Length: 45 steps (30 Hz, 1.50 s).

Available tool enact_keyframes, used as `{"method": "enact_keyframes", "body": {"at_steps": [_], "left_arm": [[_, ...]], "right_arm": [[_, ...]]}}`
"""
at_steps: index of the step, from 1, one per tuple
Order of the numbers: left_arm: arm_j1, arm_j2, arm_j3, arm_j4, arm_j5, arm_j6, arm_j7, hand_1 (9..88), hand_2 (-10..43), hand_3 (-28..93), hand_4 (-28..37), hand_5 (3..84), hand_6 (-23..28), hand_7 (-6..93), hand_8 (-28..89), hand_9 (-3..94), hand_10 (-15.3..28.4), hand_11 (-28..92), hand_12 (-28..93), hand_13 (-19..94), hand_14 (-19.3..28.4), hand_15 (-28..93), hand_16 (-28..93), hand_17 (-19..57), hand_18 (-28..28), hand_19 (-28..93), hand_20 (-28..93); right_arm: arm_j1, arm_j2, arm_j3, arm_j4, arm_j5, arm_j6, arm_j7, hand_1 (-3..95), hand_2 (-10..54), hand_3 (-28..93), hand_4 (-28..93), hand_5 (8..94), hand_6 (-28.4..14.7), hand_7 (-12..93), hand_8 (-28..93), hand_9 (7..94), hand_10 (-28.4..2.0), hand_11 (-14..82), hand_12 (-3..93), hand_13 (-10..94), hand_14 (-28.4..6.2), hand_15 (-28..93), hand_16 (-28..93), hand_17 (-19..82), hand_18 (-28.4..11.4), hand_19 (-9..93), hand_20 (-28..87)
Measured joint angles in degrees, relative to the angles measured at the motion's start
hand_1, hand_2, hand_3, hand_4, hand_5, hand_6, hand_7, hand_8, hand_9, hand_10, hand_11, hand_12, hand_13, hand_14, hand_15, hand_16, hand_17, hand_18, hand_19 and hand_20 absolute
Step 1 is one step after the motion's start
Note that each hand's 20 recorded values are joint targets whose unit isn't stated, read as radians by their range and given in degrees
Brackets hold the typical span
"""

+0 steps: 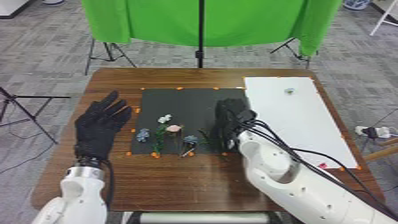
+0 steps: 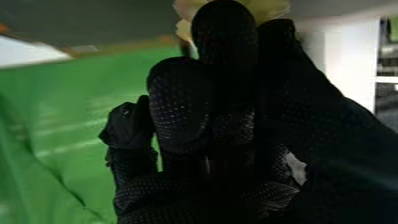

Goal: Arrange flowers

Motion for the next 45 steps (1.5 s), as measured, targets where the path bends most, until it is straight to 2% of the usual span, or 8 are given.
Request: {"method": "enact_keyframes", "body": {"at_steps": [8,15,21,34,37,40,43,45], "left_arm": [[-1.12,-0.27,0.64,0.44,0.5,-0.41,-1.21,22.2,9.2,79,-28.3,40.9,11.1,11.0,-9,35.9,20.2,24,10,26,26.7,47,-9,-7.8,25.6,56,18],[-2.66,-0.07,1.98,1.01,0.49,-0.54,-1.46,22.4,9.5,79,-28.3,40.9,11.1,10.4,-8,35.8,20.2,23,11,26,26.5,45,-8,-7.9,25.4,56,19],[-3.79,0.24,2.53,1.52,0.48,-0.7,-1.77,22.5,9.6,79,-28.2,40.9,11.2,10.0,-8,35.6,20.1,22,11,26,26.5,43,-7,-7.9,25.3,55,19],[-4.08,0.5,2.65,1.54,0.44,-0.76,-1.72,22.5,9.5,79,-28.2,41.0,11.1,10.2,-8,36.1,20.1,23,11,26,26.7,46,-7,-7.7,25.4,55,19],[-4.08,0.63,2.65,1.53,0.36,-0.74,-1.6,22.5,9.5,79,-28.3,41.0,11.1,10.3,-8,36.1,20.1,24,11,26,26.8,46,-7,-7.7,25.4,56,19],[-4.22,0.74,2.71,1.55,0.35,-0.72,-1.6,22.5,9.5,79,-28.3,41.3,11.2,10.5,-8,36.2,20.1,24,11,26,26.8,47,-8,-7.6,25.4,56,20],[-4.9,0.87,3.14,1.84,0.35,-0.71,-1.6,22.4,9.5,79,-28.3,41.2,11.1,10.7,-8,36.3,20.2,24,11,26,26.8,47,-8,-7.6,25.5,56,20],[-5.73,0.88,3.64,2.29,0.35,-0.77,-1.66,22.4,9.5,79,-28.3,41.3,11.1,10.7,-8,36.3,20.2,25,11,26,26.8,47,-8,-7.6,25.5,56,20]], "right_arm": [[-1.01,-1.43,3.57,-1.96,-1.4,-3.41,-2.48,51.3,-9.5,76,-28,86.8,2.2,17,3,92.5,-7.0,22.7,34.1,73,-7.8,73,18,28,-22.1,93,51],[-2.58,-3.97,5.27,-2.68,-2.01,-12.21,-3.88,45.1,-9.5,73,-28,83.0,3.1,14,2,87.6,-8.4,34.2,26.6,70,-9.4,77,19,26,-22.6,91,54],[-3.22,-3.96,4.99,-3.95,-1.92,-13.14,-4.21,34.4,-9.5,80,-28,77.0,4.5,14,-10,84.5,-9.7,40.6,20.0,69,-10.0,78,18,25,-23.0,91,55],[-2.09,-3.04,6.06,-5.39,-1.56,-13.81,-3.88,31.1,-9.5,77,-28,69.0,3.4,14,-12,80.4,-11.0,40.9,19.2,66,-10.5,79,18,25,-23.2,91,56],[-0.97,-2.0,5.77,-5.46,0.22,-12.27,-2.28,31.2,-9.5,77,-28,64.4,1.9,15,-12,73.6,-12.5,31.2,16.0,62,-11.8,76,15,24,-23.2,91,55],[3.01,0.31,1.64,-3.86,4.43,-5.86,3.44,30.2,-9.5,78,-28,61.1,1.3,16,-13,65.8,-15.9,23.5,14.3,54,-13.9,71,11,23,-22.8,90,54],[9.81,2.88,-5.36,1.08,9.39,2.2,10.61,29.2,-9.5,79,-28,55.4,0.9,17,-13,57.6,-17.4,20.4,13.7,48,-15.6,68,9,21,-22.1,89,53],[13.67,3.95,-7.71,5.53,12.01,4.07,13.43,28.6,-9.5,80,-28,50.9,0.5,17,-13,51.7,-18.6,18.4,13.3,43,-16.5,68,7,20,-21.8,89,52]]}}
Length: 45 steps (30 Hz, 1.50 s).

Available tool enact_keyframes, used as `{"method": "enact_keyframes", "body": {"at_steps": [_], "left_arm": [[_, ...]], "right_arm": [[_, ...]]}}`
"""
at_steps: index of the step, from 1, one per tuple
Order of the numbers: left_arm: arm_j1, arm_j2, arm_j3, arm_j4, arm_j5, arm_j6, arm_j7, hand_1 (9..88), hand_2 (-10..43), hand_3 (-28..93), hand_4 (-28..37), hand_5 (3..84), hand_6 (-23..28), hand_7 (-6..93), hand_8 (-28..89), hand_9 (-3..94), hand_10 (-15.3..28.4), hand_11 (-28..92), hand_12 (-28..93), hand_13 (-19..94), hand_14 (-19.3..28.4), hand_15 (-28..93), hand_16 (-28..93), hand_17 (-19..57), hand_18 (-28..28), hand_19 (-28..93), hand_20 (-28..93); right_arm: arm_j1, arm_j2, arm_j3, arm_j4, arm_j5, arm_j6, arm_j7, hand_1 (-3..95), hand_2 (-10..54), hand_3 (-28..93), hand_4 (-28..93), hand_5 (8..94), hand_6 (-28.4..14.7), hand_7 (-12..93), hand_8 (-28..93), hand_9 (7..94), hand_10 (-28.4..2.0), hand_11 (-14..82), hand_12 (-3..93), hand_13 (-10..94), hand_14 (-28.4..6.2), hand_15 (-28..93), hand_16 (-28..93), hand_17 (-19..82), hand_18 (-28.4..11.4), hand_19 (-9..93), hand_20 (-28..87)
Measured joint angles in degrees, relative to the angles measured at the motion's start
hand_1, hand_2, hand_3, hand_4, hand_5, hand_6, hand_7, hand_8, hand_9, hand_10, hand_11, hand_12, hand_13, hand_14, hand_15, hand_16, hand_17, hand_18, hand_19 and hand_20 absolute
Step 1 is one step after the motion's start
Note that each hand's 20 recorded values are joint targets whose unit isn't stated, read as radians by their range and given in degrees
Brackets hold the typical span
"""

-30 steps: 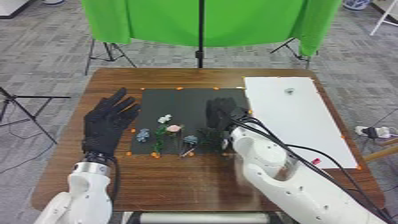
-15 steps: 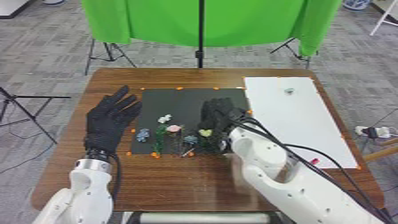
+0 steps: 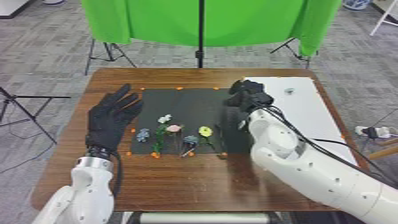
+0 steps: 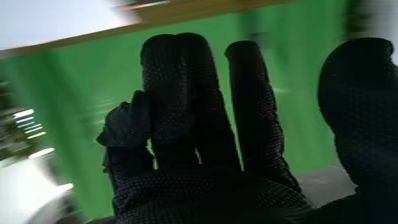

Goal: Arrange flowers

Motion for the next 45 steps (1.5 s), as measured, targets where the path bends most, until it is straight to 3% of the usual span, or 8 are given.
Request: {"method": "enact_keyframes", "body": {"at_steps": [5,11,20,25,28,30,36,45], "left_arm": [[-1.72,0.11,1.04,0.49,0.0,-0.16,-0.04,22.4,9.5,79,-28.3,41.3,11.1,10.9,-8,36.3,20.2,25,11,26,26.8,48,-9,-7.6,25.5,56,19],[-1.6,0.92,1.38,0.37,-0.23,-0.11,0.34,22.4,9.4,79,-28.3,41.3,11.0,11.1,-9,36.4,20.2,25,11,26,26.9,48,-9,-7.6,25.5,56,19],[-1.94,1.14,1.83,0.38,-0.41,-0.18,0.57,22.3,9.3,79,-28.3,41.3,11.0,11.1,-9,36.3,20.2,26,10,26,26.7,48,-9,-7.6,25.5,56,19],[-2.0,1.21,1.93,0.38,-0.57,-0.2,0.88,22.4,9.3,79,-28.3,41.2,11.1,11.1,-9,36.3,20.3,26,10,26,26.7,48,-9,-7.6,25.5,57,19],[-2.05,1.21,1.92,0.38,-0.57,-0.33,0.91,22.3,9.3,79,-28.3,41.2,11.1,11.1,-9,36.3,20.2,26,10,26,26.8,49,-9,-7.6,25.6,57,19],[-2.1,1.21,1.89,0.39,-0.57,-0.5,0.9,22.4,9.3,79,-28.3,41.2,11.0,11.1,-9,36.3,20.2,26,10,26,26.8,49,-9,-7.6,25.6,57,19],[-2.04,1.31,1.88,0.38,-0.8,-0.51,1.04,22.3,9.4,79,-28.3,41.2,11.0,11.1,-9,36.3,20.2,26,10,26,26.9,49,-9,-7.6,25.6,57,19],[-0.56,1.74,1.35,-0.26,-0.98,-0.44,1.36,22.3,9.3,79,-28.3,41.1,10.9,11.2,-9,36.3,20.3,26,10,26,26.8,49,-9,-7.6,25.6,57,19]], "right_arm": [[7.39,1.28,-1.47,11.18,3.02,-5.19,2.53,28.1,-9.5,81,-28,43.9,0.5,17,-14,43.5,-19.9,15.5,13.0,36,-18.4,66,5,17,-21.4,86,50],[11.99,0.97,1.82,18.18,6.33,-12.6,6.41,28.4,-9.5,81,-28,41.7,2.2,17,-14,43.8,-21.4,13.1,12.0,37,-19.7,61,4,15,-22.7,84,49],[10.69,-2.08,8.12,21.16,3.29,-27.74,5.58,32.8,-9.5,79,-28,53.7,6.5,19,-15,57.9,-18.3,12.3,11.4,54,-14.0,56,8,18,-25.3,83,50],[7.95,-4.19,8.95,21.71,-0.6,-31.8,3.46,45.5,-9.5,73,-28,68.4,6.4,17,-10,70.2,-11.3,12.7,12.1,68,-7.0,51,15,26,-22.8,88,48],[8.11,-4.82,7.89,21.93,-2.41,-29.55,3.5,58.9,-9.5,61,-28,84.2,5.2,18,0,88.4,-6.6,6.1,25.1,79,-1.2,50,27,34,-18.8,93,45],[8.31,-4.75,6.04,22.42,-2.38,-25.55,3.49,62.1,-9.5,59,-28,87.6,4.6,18,2,92.8,-5.5,7.5,28.3,83,-0.9,53,26,37,-17.7,93,46],[7.57,-3.15,1.84,22.7,-2.38,-12.86,2.55,60.4,-9.5,66,-28,90.4,3.0,18,4,93.7,-5.0,16.6,27.8,86,-1.7,55,26,40,-19.0,93,49],[11.77,1.11,-11.13,23.07,-1.87,6.84,6.55,60.4,-9.5,67,-28,90.7,2.5,18,5,93.7,-5.3,17.2,28.2,85,-2.1,56,26,40,-19.6,93,50]]}}
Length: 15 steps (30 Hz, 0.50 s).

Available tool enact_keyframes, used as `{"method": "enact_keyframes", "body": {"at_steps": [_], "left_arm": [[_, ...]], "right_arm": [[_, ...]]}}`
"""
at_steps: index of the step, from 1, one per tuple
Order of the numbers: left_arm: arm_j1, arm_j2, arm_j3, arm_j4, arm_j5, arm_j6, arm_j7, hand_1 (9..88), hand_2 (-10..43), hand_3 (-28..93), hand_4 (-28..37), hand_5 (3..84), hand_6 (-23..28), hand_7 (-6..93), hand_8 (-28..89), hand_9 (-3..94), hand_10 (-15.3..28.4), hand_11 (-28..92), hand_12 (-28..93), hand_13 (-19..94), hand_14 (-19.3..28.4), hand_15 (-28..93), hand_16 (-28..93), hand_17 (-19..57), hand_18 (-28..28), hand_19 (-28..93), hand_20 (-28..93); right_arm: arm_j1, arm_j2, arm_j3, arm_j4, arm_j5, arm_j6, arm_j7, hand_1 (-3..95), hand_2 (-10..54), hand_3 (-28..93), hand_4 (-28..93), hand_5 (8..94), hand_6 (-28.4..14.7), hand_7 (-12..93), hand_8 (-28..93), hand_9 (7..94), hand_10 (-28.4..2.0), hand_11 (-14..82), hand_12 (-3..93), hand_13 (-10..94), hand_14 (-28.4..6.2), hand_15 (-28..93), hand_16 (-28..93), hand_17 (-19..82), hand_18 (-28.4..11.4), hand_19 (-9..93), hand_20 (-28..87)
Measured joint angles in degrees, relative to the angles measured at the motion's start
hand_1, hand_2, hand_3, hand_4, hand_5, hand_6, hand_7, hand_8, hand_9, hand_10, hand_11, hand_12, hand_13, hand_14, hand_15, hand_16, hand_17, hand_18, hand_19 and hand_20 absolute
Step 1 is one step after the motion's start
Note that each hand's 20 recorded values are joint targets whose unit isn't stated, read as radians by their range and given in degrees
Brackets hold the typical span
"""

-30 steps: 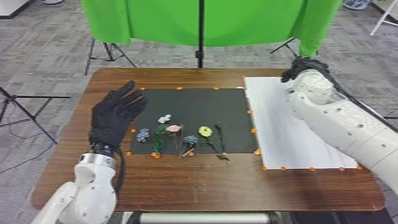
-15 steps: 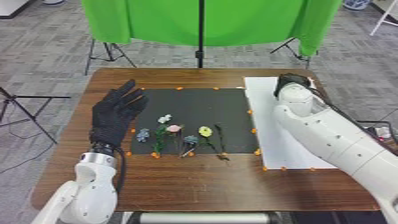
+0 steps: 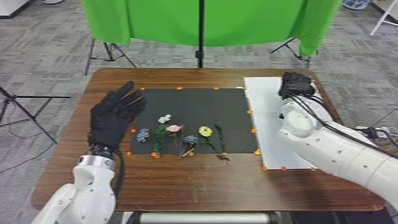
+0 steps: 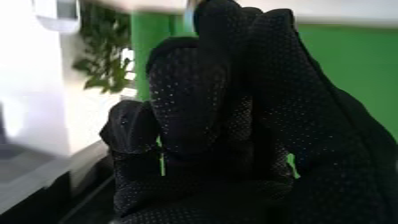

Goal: Arrange flowers

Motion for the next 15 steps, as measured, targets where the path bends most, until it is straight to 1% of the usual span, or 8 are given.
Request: {"method": "enact_keyframes", "body": {"at_steps": [4,6,8,9,10,11,12,15], "left_arm": [[0.07,0.27,0.04,0.0,-0.03,-0.01,0.1,22.3,9.3,79,-28.3,41.2,11.0,11.3,-9,36.3,20.2,26,10,26,26.7,48,-9,-7.6,25.6,57,19],[0.07,0.27,0.04,0.0,-0.02,-0.03,0.1,22.2,9.3,79,-28.3,41.2,11.0,11.3,-9,36.3,20.1,26,10,26,26.7,49,-9,-7.6,25.6,57,19],[0.07,0.26,0.04,0.0,0.02,-0.05,0.06,22.3,9.3,79,-28.3,41.2,11.0,11.3,-9,36.3,20.1,26,10,26,26.7,49,-9,-7.6,25.6,57,19],[0.07,0.23,0.02,0.0,0.04,-0.05,0.0,22.3,9.3,79,-28.3,41.2,11.0,11.3,-9,36.2,20.1,26,10,26,26.7,49,-9,-7.6,25.6,57,19],[0.08,0.17,-0.02,0.0,0.06,-0.05,-0.06,22.3,9.2,79,-28.3,41.2,11.0,11.3,-9,36.2,20.1,26,10,26,26.7,49,-9,-7.6,25.6,57,19],[0.09,0.11,-0.09,0.0,0.09,-0.06,-0.12,22.3,9.2,79,-28.3,41.2,11.0,11.3,-9,36.2,20.1,26,10,26,26.7,48,-9,-7.6,25.5,57,19],[0.11,0.03,-0.16,0.0,0.12,-0.08,-0.16,22.3,9.2,79,-28.3,41.2,11.0,11.3,-9,36.3,20.1,26,10,26,26.7,48,-9,-7.6,25.5,57,19],[0.13,-0.22,-0.35,0.0,0.18,-0.12,-0.33,22.3,9.2,79,-28.2,41.3,11.0,11.3,-9,36.3,20.2,26,10,26,26.7,48,-9,-7.6,25.6,57,19]], "right_arm": [[1.55,0.22,0.26,0.42,0.67,1.09,1.39,59.6,-9.5,69,-28,90.6,2.5,18,5,93.7,-5.3,17.3,28.2,85,-2.0,57,27,40,-19.7,93,50],[2.1,0.31,0.71,0.47,1.0,0.65,1.92,54.4,-9.5,74,-28,86.5,2.7,22,4,93.6,-5.1,13.4,30.5,82,-2.1,58,25,38,-19.9,93,49],[2.39,0.4,1.2,0.47,1.25,0.21,2.49,46.7,-9.5,77,-28,74.3,2.5,23,-1,86.8,-7.7,15.1,26.9,75,-3.2,62,22,33,-20.8,93,48],[2.33,0.43,1.85,0.38,1.61,-0.32,2.7,43.0,-9.5,80,-28,69.8,2.9,22,-8,82.7,-9.4,19.6,22.7,72,-4.6,64,19,31,-21.4,93,48],[2.06,0.45,3.02,0.11,2.18,-1.42,2.83,39.7,-9.5,82,-28,63.8,2.8,22,-11,76.6,-11.9,22.8,19.0,68,-6.2,66,17,29,-22.4,92,49],[1.51,0.45,4.84,-0.38,2.91,-3.33,2.91,36.7,-9.5,82,-28,56.7,2.5,20,-14,70.3,-14.3,24.8,15.9,64,-7.9,68,15,27,-23.7,92,49],[0.71,0.44,7.25,-1.11,3.78,-6.22,2.92,35.4,-9.5,82,-28,53.1,2.5,19,-14,67.3,-15.3,24.8,15.0,62,-8.9,69,14,26,-24.2,91,50],[-1.48,0.34,13.4,-3.17,5.73,-17.43,2.81,33.8,-9.5,81,-28,48.6,2.8,18,-14,63.2,-17.1,22.6,13.9,59,-10.2,69,12,25,-25.1,90,51]]}}
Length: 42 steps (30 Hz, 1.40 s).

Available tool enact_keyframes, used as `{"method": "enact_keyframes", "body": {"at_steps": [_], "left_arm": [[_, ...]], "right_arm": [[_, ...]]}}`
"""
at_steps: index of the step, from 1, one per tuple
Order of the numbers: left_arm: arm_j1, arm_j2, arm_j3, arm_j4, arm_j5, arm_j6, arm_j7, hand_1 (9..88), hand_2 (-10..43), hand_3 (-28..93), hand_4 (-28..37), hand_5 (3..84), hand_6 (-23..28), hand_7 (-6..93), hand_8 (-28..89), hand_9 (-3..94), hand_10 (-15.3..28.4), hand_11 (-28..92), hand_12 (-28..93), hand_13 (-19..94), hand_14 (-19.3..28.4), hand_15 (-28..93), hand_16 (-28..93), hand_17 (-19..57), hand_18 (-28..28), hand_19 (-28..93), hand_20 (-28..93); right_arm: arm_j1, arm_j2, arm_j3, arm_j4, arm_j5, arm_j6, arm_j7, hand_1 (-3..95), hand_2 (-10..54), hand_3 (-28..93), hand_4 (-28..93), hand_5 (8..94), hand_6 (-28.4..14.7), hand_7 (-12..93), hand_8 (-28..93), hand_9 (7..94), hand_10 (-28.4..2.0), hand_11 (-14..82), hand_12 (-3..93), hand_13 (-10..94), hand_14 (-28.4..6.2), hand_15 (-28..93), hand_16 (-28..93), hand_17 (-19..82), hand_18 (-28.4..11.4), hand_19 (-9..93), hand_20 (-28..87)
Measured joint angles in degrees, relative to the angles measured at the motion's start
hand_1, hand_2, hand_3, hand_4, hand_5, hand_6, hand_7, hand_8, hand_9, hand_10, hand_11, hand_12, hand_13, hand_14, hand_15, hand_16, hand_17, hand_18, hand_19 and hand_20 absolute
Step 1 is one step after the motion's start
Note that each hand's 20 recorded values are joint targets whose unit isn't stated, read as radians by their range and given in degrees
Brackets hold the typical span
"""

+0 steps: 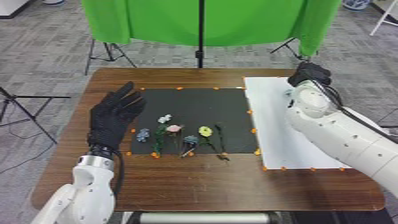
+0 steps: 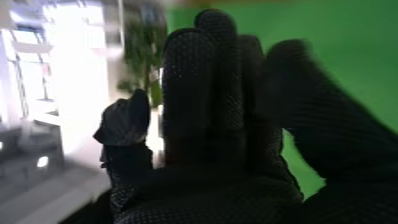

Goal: Arrange flowers

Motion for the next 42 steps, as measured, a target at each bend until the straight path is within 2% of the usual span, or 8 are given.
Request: {"method": "enact_keyframes", "body": {"at_steps": [3,12,17,20,27,34,40,42], "left_arm": [[-0.04,-0.23,-0.1,0.01,0.09,-0.13,-0.28,22.3,9.1,79,-28.3,41.3,11.0,11.3,-9,36.3,20.2,26,10,26,26.7,48,-9,-7.6,25.6,57,19],[-0.13,-0.28,-0.09,0.05,0.11,-0.34,-0.37,22.4,9.0,79,-28.3,41.4,11.1,11.4,-9,36.3,20.3,26,10,26,26.8,48,-9,-7.6,25.6,57,19],[-0.15,-0.29,-0.18,0.05,0.16,-0.43,-0.39,22.5,9.1,79,-28.3,41.5,11.2,11.4,-9,36.3,20.2,26,10,26,26.8,48,-9,-7.7,25.6,57,19],[-0.14,-0.36,-0.25,0.06,0.18,-0.47,-0.41,22.5,9.1,79,-28.3,41.6,11.3,11.4,-9,36.2,20.2,26,10,26,26.8,48,-9,-7.7,25.6,57,19],[-0.01,-0.07,-0.21,0.02,-0.09,-0.35,0.05,22.4,9.1,79,-28.2,41.7,11.4,11.4,-9,36.4,20.3,26,10,26,26.8,48,-9,-7.7,25.6,57,19],[1.35,0.44,-0.81,-0.77,-0.39,-0.03,0.8,22.4,9.1,79,-28.3,41.8,11.4,11.4,-9,36.3,20.3,26,10,26,26.9,48,-9,-7.7,25.6,57,19],[2.86,0.34,-1.58,-1.25,-0.38,0.09,0.92,22.4,9.1,79,-28.3,42.0,11.5,11.5,-9,36.5,20.4,26,11,26,26.9,48,-9,-7.7,25.6,57,19],[3.13,0.15,-1.86,-1.27,-0.33,0.09,0.88,22.4,9.1,79,-28.3,42.0,11.5,11.6,-9,36.5,20.5,26,11,26,26.9,48,-9,-7.7,25.6,57,19]], "right_arm": [[-0.4,-0.18,0.91,-0.11,0.47,-7.06,-0.11,33.7,-9.5,80,-28,46.2,3.7,17,-14,61.5,-17.7,20.8,13.4,58,-10.5,69,11,24,-25.3,89,52],[-0.97,-1.89,0.56,1.61,-0.49,-8.99,-1.64,34.6,-9.5,78,-28,43.7,4.8,16,-13,60.3,-18.6,17.7,12.9,58,-11.1,67,10,24,-26.5,88,52],[-0.97,-2.77,-0.27,2.2,-2.24,-8.93,-1.99,47.2,-9.5,69,-28,71.0,7.5,15,-8,77.4,-10.0,15.4,14.8,72,-5.9,58,16,29,-25.7,87,50],[-1.24,-3.31,-0.18,2.59,-4.43,-8.94,-3.08,58.7,-9.5,59,-28,86.6,5.7,15,1,91.1,-6.3,7.1,26.2,81,-2.3,50,26,34,-23.4,89,48],[-3.59,-2.93,0.73,1.19,-7.68,-6.31,-6.39,63.7,-9.5,60,-28,90.7,2.3,16,4,93.7,-3.7,15.2,28.1,88,0.0,48,30,39,-20.8,91,45],[-7.47,0.53,1.43,-6.88,-5.26,7.09,-7.89,64.0,-9.5,61,-28,90.9,1.7,16,5,93.7,-4.0,17.1,27.6,88,-0.2,49,30,40,-20.8,92,45],[-16.31,2.57,12.64,-20.58,-7.02,4.49,-11.65,63.4,-9.5,62,-28,90.8,1.5,16,5,93.7,-4.1,17.1,27.5,87,-0.4,50,30,40,-21.0,92,44],[-19.83,2.52,16.61,-25.21,-9.06,2.12,-13.32,58.3,-9.5,69,-28,90.4,1.5,17,6,93.7,-4.2,17.3,27.7,86,-0.9,52,29,40,-21.7,93,44]]}}
